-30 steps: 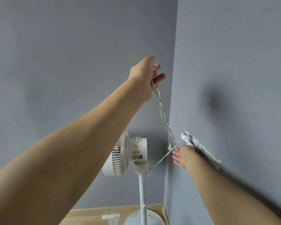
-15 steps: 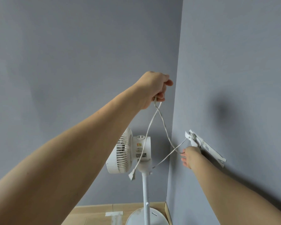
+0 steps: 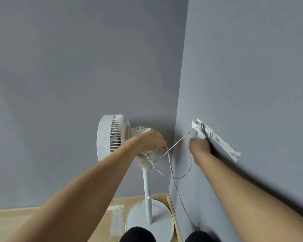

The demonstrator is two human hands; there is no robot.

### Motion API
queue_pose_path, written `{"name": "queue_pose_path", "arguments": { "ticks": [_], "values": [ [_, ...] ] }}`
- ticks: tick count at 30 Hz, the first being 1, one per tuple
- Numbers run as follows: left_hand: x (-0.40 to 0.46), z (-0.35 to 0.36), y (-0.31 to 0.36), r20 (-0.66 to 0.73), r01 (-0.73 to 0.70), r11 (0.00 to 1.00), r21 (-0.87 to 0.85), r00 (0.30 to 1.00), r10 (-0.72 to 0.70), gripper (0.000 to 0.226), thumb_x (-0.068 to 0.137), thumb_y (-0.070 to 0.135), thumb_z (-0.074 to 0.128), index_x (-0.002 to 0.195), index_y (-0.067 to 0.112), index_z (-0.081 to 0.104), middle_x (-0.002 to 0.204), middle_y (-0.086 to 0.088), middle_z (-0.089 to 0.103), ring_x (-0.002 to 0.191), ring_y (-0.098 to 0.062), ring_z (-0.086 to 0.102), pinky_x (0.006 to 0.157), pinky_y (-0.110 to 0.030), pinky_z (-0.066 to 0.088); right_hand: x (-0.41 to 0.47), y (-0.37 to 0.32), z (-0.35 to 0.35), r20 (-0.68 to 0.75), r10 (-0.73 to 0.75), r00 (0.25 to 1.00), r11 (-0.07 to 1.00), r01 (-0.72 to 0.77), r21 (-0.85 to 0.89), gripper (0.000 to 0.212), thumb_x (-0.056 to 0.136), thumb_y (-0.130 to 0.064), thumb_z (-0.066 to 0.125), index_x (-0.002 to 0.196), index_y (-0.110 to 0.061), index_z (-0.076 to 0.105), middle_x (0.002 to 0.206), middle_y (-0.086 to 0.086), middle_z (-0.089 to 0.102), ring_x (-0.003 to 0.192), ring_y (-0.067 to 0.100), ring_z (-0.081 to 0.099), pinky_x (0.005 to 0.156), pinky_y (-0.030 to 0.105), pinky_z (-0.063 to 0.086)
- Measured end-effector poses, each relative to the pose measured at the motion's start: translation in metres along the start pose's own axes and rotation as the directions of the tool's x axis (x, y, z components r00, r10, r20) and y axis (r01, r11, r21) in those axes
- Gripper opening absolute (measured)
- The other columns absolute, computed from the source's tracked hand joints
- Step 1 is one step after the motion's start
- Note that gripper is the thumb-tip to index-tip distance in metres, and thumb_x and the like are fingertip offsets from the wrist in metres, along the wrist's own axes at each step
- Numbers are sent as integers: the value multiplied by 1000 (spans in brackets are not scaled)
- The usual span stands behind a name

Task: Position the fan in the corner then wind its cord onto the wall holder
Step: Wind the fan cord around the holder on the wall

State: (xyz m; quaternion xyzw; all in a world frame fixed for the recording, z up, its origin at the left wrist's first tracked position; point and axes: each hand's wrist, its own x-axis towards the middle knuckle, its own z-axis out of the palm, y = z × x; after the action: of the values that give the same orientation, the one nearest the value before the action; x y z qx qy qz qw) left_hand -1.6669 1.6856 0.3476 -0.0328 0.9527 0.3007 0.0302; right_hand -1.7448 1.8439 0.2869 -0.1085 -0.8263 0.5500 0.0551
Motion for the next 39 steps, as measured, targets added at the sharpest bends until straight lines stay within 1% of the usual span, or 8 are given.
{"name": "queue_pose_path", "arguments": {
  "ticks": [2,4,8,17,25,29,35,39],
  "values": [
    [19,19,-13,89,9,1000,28,996,-12,27,98,18,51,111,13,73,104,0,68,91,-17,59,67,-22,43,5,3,7,-15,95,995,967,-89,239,19,96,-22,44,93,-13,60,92,11,61,82,25,54,79,34,48],
    [35,35,-21,123,-30,995,92,992,18,24,95,23,54,101,15,76,80,4,60,76,-16,52,59,-24,38,3,0,7,-5,64,998,992,-63,113,23,96,-26,45,81,-14,57,74,6,55,75,26,51,72,31,43],
    [74,68,-32,209,-67,978,196,978,26,26,93,32,52,96,25,77,92,2,58,104,-27,52,83,-31,40,8,3,14,26,67,997,994,-69,89,31,95,-27,49,66,-17,52,56,-1,38,56,21,37,69,29,34],
    [124,97,-58,66,-54,950,306,997,36,19,86,35,56,87,19,67,107,-5,55,112,-29,44,84,-34,38,31,7,33,-84,95,992,931,-59,360,28,93,-16,47,65,-21,48,64,-3,49,55,13,40,51,24,32],
    [154,75,-48,-143,64,971,-232,985,-99,32,84,6,41,104,6,66,100,-10,66,85,-29,59,74,-32,50,46,9,41,-127,-10,992,773,88,629,22,79,-5,48,89,-18,64,96,1,63,90,15,64,76,23,47],
    [179,83,-39,117,126,844,-521,990,-76,24,88,4,43,98,11,64,99,-9,59,84,-23,50,78,-31,42,47,-2,41,-127,13,992,706,81,703,35,85,4,48,115,-7,63,107,2,64,101,18,66,80,21,51],
    [206,96,-32,425,231,865,-446,905,-23,28,91,20,57,116,15,70,118,2,69,107,-19,62,95,-33,43,40,-11,42,-104,65,992,648,37,760,27,89,7,50,108,-9,62,98,-2,65,99,19,64,84,23,53],
    [215,92,-28,492,222,881,-419,871,14,17,92,23,59,101,16,71,102,-3,73,88,-17,66,90,-30,44,38,-18,42,-64,124,990,631,-29,776,26,91,5,50,86,-18,62,82,-9,63,82,10,63,68,18,49]
  ]
}}
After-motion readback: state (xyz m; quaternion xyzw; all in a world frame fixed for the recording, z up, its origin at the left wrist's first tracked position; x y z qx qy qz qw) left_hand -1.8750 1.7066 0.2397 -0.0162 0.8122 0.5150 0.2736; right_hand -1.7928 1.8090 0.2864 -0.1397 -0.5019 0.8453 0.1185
